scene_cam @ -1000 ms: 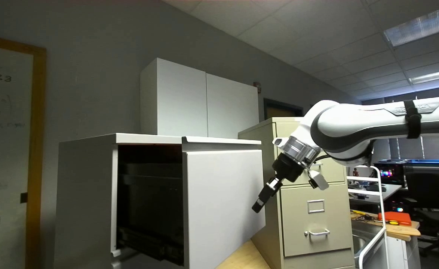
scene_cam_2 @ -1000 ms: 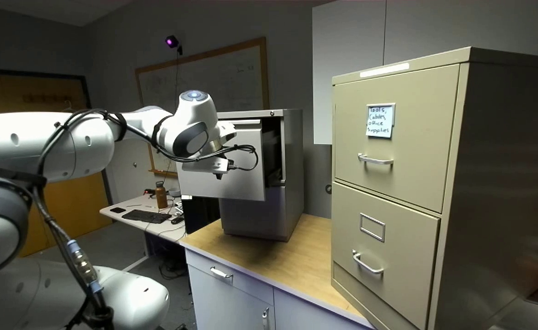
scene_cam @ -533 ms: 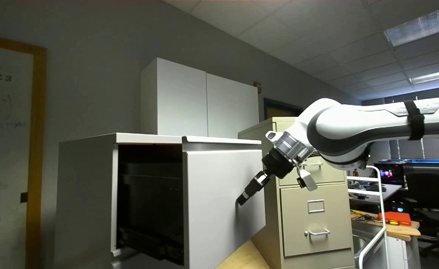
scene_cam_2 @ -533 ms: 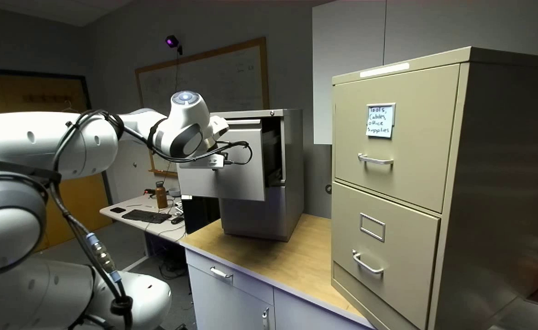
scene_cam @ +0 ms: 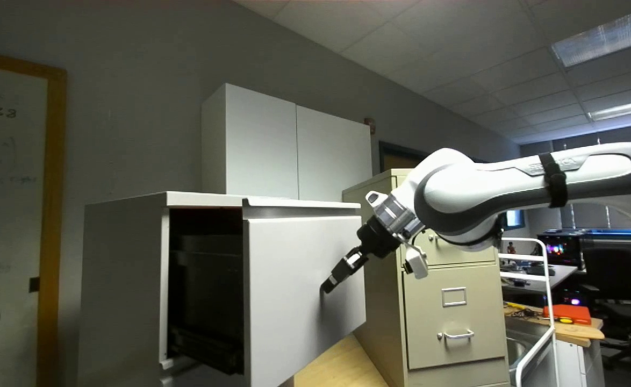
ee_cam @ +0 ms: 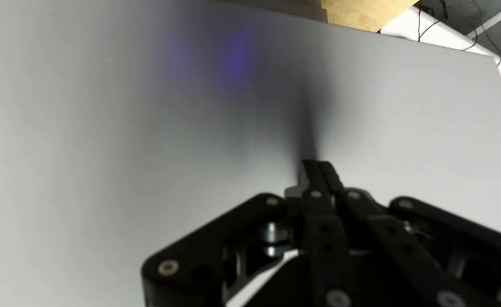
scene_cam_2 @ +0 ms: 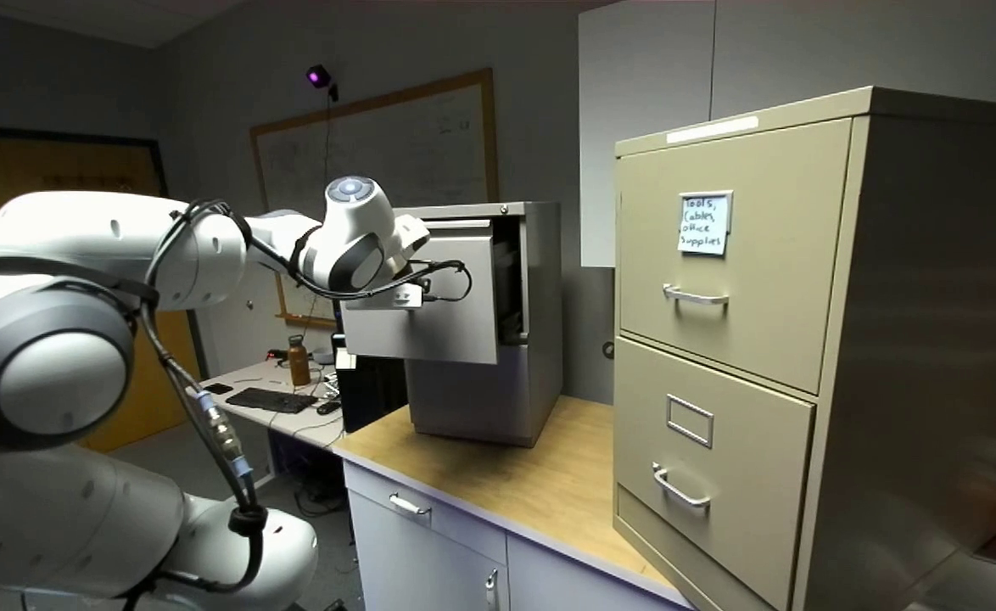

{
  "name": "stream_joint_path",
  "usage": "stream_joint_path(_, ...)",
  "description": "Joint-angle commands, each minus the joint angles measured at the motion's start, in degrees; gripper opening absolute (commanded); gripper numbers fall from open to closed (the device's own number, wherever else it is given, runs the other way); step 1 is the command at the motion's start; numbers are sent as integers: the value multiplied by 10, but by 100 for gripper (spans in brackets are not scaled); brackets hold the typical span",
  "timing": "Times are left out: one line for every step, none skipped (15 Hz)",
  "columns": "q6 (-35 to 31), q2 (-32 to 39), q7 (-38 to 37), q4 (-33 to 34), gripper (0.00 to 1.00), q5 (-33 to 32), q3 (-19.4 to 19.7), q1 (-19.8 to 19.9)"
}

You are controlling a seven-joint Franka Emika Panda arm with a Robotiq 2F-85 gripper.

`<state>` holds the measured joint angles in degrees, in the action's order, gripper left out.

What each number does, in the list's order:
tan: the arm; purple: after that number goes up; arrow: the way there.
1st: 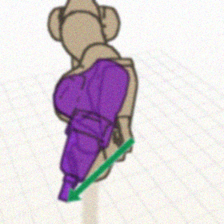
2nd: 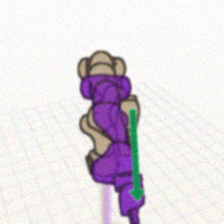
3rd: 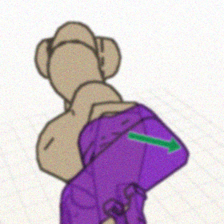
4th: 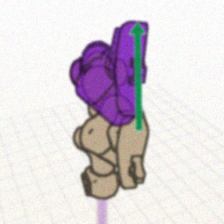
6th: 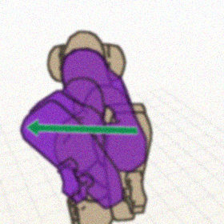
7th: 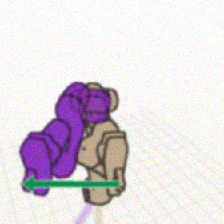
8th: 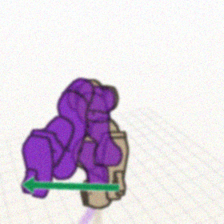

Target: Close the top drawer of the cabinet

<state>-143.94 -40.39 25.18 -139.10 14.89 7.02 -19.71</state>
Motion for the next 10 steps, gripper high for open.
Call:
stream_joint_path(-17, 96, -21, 73, 4, 10, -6, -9)
stream_joint_path(-15, 116, -23, 92, 4, 13, -5, -11)
stream_joint_path(-12, 137, -27, 113, 4, 16, -7, -10)
stream_joint_path(-9, 160, -32, 136, 4, 18, -10, -8)
stream_joint_path(-9, 182, -39, 157, 4, 17, -15, -4)
stream_joint_path(-3, 212, -48, 185, 4, 17, -19, 1)
stream_joint_path(4, 241, -59, 213, 4, 17, -22, 6)
stream_joint_path(10, 269, -69, 242, 4, 21, -25, 11)
stream_joint_path(13, 295, -76, 270, 4, 29, -28, 14)
stream_joint_path(24, 322, -87, 301, 4, 38, -31, 17)
